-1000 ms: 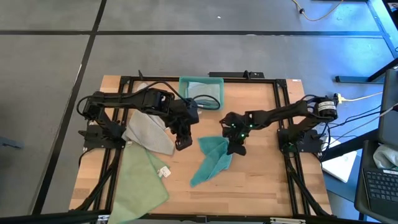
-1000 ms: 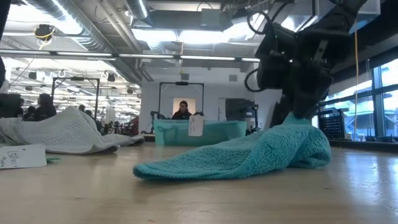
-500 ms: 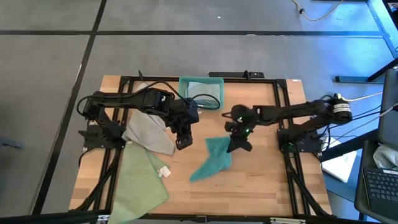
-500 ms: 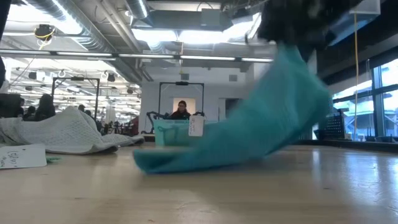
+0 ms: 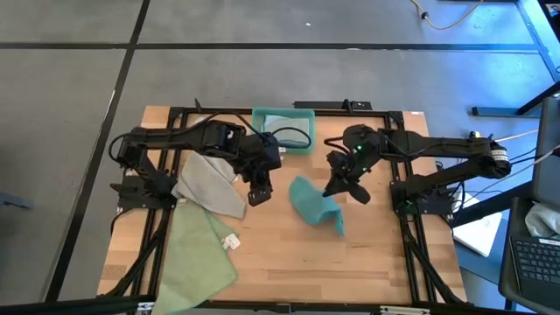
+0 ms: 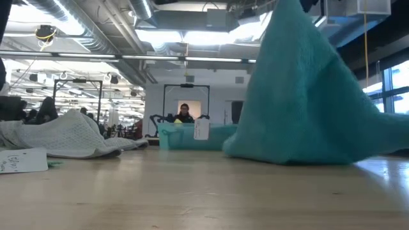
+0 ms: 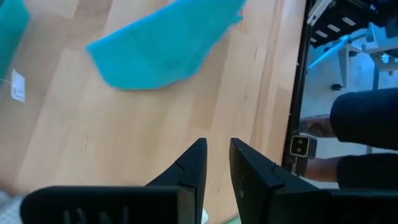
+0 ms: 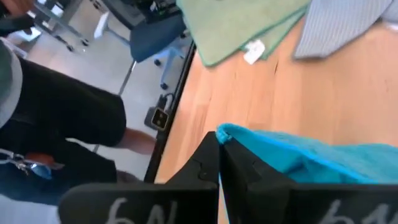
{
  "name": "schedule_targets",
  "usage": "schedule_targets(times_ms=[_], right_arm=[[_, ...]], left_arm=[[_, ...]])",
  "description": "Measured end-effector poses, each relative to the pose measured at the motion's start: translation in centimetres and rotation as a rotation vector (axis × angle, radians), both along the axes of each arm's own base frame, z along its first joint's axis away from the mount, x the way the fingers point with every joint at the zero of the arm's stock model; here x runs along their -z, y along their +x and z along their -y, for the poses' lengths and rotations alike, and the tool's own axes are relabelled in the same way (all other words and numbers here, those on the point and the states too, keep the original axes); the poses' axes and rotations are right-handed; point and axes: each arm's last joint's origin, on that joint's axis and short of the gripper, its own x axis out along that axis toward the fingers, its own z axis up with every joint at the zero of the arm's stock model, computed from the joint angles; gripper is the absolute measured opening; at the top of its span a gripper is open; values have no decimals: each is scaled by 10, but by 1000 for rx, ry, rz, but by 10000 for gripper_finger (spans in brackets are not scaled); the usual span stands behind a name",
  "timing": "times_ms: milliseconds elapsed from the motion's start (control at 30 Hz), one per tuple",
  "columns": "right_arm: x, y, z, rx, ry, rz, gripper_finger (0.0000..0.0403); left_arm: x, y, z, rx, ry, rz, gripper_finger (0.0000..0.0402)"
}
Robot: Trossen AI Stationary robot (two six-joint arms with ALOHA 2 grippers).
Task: Fold microfiber towels
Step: Prepare the blue towel
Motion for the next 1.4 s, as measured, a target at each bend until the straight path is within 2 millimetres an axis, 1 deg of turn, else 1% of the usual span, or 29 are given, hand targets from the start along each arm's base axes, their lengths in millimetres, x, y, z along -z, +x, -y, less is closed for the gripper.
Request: schedule_targets(times_ms=[100,167,233,300,400,467,567,633,700,767,867,933,1000,1067,1233,1333,1400], right_arm=[[-4,1,0,-2,31,14,2],[-11,2,0,2,46,27,2],[-21,3,0,-3,42,67,1],[-28,3,0,-10,30,96,2],[-31,3,0,-6,19,108,5],[-31,3,0,-1,26,103,5],[-32,3,0,17,53,91,4],[-35,4,0,32,74,106,4],[-40,4,0,40,87,146,4],[-46,1,0,47,98,177,4],[-51,-4,-1,59,95,202,4],[-55,-8,-1,66,90,218,4],[-58,-12,-1,65,92,233,4],[-61,-13,-1,60,105,241,4],[-80,-17,-2,45,138,277,4],[-89,-20,-2,52,131,279,4],[-93,-22,-2,69,108,271,4]], left_arm=[[-1,2,-5,-7,5,27,60],[-5,7,-7,10,21,92,60],[-12,15,-9,49,58,216,61],[-23,25,-11,95,113,385,64],[-40,36,-18,119,189,604,73],[-44,45,-27,119,177,694,80],[-33,55,-42,130,57,671,90],[-22,60,-48,145,-27,619,95],[-15,66,-50,174,-93,600,98],[-11,67,-49,212,-138,587,99],[-8,73,-48,271,-187,602,100],[-3,74,-49,284,-226,578,100],[-4,76,-50,285,-221,600,100],[-4,78,-53,301,-209,619,100],[11,92,-67,299,-263,628,100],[10,99,-72,314,-316,678,100],[10,106,-72,337,-360,721,100]])
